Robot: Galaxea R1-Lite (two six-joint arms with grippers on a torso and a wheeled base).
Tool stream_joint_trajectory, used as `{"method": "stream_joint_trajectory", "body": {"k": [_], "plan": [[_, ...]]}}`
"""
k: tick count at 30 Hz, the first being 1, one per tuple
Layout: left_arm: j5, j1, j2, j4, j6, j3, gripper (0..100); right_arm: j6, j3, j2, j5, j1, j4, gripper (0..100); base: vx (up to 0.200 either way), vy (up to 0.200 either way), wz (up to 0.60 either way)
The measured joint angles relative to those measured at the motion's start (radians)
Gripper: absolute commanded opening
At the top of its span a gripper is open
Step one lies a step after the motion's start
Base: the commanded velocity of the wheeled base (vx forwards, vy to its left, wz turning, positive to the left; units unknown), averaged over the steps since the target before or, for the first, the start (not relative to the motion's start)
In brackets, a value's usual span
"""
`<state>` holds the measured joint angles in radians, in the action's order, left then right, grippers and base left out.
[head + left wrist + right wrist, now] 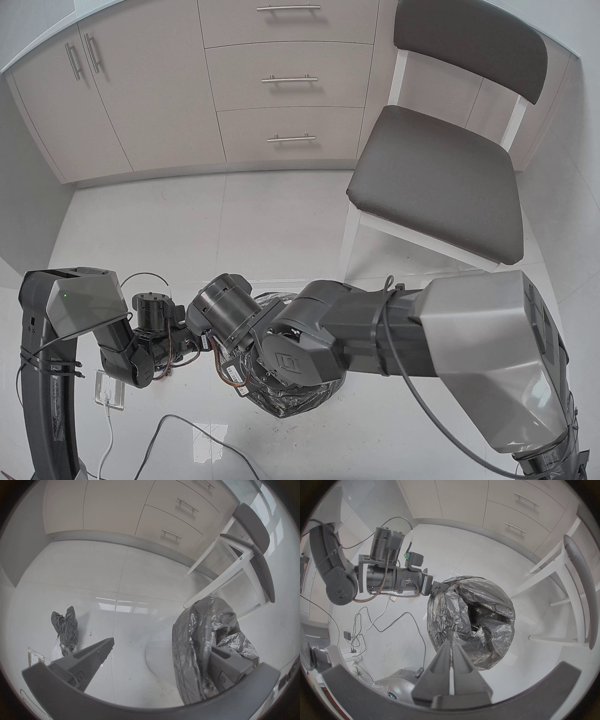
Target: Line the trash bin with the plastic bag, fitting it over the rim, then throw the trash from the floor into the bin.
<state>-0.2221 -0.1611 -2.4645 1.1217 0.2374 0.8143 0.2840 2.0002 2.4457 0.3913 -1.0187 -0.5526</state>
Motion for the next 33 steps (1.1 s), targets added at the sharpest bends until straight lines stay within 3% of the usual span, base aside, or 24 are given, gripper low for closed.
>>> {"method": "stream_joint_trajectory", "body": {"k": [19, 26, 33], "plan": [[0.083, 0.022, 0.08, -0.011, 0.006, -0.044, 100, -0.003, 0.0, -0.026, 0.009, -0.01, 0.0, 0, 0.0, 0.0, 0.0], [0.086, -0.091, 0.112, -0.005, 0.138, -0.124, 100, -0.003, 0.0, -0.03, 0.009, -0.005, 0.0, 0, 0.0, 0.0, 0.0], [0.099, -0.177, 0.118, -0.009, 0.161, -0.142, 100, -0.001, 0.0, -0.021, 0.009, 0.0, 0.004, 0, 0.0, 0.0, 0.0]]}}
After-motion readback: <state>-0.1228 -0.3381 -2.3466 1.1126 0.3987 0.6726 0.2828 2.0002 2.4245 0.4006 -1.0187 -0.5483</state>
